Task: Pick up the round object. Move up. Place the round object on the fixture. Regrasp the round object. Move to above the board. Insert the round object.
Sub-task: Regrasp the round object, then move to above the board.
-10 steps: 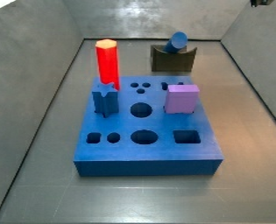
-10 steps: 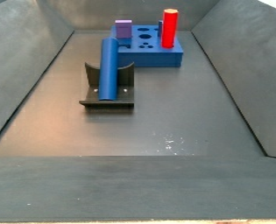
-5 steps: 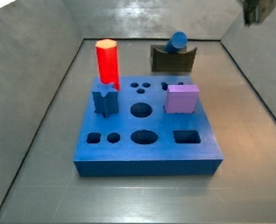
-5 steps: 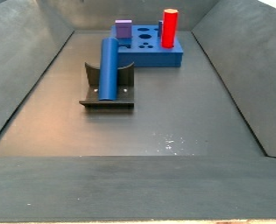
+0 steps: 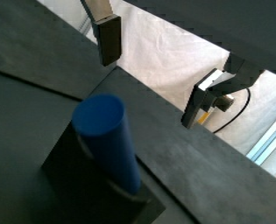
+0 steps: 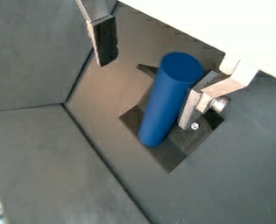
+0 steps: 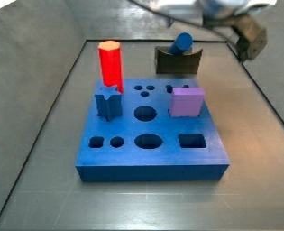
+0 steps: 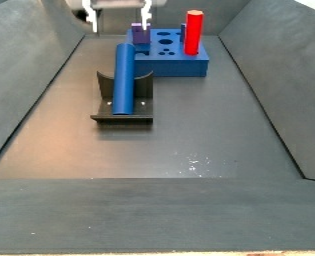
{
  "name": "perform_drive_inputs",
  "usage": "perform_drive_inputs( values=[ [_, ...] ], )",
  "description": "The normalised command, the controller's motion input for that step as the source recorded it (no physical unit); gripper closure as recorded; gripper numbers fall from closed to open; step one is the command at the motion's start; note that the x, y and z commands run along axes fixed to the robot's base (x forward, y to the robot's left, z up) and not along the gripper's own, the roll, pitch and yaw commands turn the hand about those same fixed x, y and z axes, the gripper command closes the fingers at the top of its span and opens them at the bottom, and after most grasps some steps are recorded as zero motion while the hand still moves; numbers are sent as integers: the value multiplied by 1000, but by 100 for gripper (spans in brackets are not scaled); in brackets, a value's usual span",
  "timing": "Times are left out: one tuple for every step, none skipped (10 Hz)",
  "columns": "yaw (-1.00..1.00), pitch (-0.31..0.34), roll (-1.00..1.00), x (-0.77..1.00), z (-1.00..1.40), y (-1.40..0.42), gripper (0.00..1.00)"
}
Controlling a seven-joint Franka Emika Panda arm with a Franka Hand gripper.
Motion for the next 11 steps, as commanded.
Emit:
perform_drive_inputs(
  values=[
    [-112,-72,51,55,-939,22,0],
    [-101,-35,46,44,-715,17,0],
    [-86,-15,40,42,-544,11,0],
    [-71,-2,42,42,-435,11,0],
    [-41,19,39,48,-223,4,0],
    [0,0,0,0,0,0,100],
    [-418,459,-88,126,1000,204,100],
    [-405,459,-94,126,1000,203,100],
    [-209,480,-108,111,1000,190,100],
    [-63,488,-103,98,1000,175,100],
    [96,470,-103,96,1000,161,100]
  ],
)
